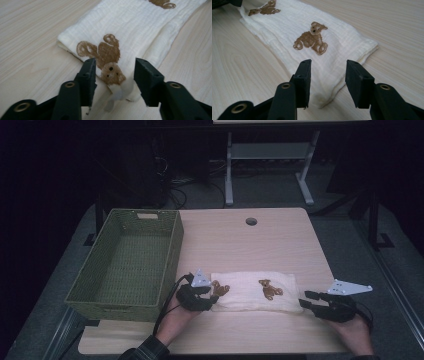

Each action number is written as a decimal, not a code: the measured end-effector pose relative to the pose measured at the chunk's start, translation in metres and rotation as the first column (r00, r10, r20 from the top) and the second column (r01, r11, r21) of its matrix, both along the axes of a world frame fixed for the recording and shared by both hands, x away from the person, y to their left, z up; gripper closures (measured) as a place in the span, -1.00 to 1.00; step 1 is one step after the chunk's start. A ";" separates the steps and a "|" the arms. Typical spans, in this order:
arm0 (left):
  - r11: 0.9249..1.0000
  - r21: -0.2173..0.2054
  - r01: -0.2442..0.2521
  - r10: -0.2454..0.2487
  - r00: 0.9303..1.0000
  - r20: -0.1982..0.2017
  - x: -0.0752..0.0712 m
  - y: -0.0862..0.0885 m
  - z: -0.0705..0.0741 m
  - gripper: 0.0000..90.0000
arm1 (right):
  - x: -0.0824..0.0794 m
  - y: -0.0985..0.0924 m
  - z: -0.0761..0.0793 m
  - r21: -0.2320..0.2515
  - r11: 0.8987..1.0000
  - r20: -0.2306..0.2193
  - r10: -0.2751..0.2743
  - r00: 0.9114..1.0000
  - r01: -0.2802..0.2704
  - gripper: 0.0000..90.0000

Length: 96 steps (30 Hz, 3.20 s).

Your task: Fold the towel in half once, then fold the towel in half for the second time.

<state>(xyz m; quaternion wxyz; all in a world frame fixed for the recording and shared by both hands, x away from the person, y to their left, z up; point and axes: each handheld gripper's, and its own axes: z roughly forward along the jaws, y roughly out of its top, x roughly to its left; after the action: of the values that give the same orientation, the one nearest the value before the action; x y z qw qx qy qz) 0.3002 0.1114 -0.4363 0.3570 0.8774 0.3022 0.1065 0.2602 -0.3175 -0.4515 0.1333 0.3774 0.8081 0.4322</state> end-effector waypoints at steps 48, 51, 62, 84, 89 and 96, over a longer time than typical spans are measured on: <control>0.985 0.106 -0.136 0.139 0.990 -0.025 0.094 -0.015 -0.021 -0.01 | 0.108 0.010 -0.024 -0.101 0.990 -0.081 -0.111 0.991 0.102 0.50; 0.986 0.106 -0.129 0.132 0.991 -0.025 0.094 -0.016 -0.023 0.04 | 0.108 0.011 -0.024 -0.102 0.991 -0.083 -0.100 0.992 0.091 0.63; 0.993 0.113 -0.046 0.055 0.995 -0.079 0.095 -0.022 -0.019 0.88 | 0.107 0.013 -0.023 -0.089 0.993 -0.101 -0.082 0.992 0.074 0.93; 0.988 -0.048 -0.146 0.150 0.985 0.090 0.088 -0.008 0.018 0.90 | 0.115 0.003 0.012 -0.021 0.992 0.045 -0.121 0.992 0.122 0.94; 0.992 -0.043 -0.120 0.124 0.987 0.103 0.075 -0.008 0.022 0.90 | 0.099 0.001 0.013 -0.029 0.995 0.054 -0.096 0.994 0.098 0.94; 0.996 -0.026 -0.089 0.091 0.991 0.101 0.056 -0.003 0.020 0.90 | 0.077 0.001 0.012 -0.022 0.997 0.063 -0.073 0.995 0.075 0.94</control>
<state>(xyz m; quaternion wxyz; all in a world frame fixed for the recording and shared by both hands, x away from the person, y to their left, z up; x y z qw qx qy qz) 0.3566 0.1079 -0.4165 0.3763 0.8525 0.3239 0.1638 0.3377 -0.3168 -0.4400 0.1788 0.3917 0.7943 0.4286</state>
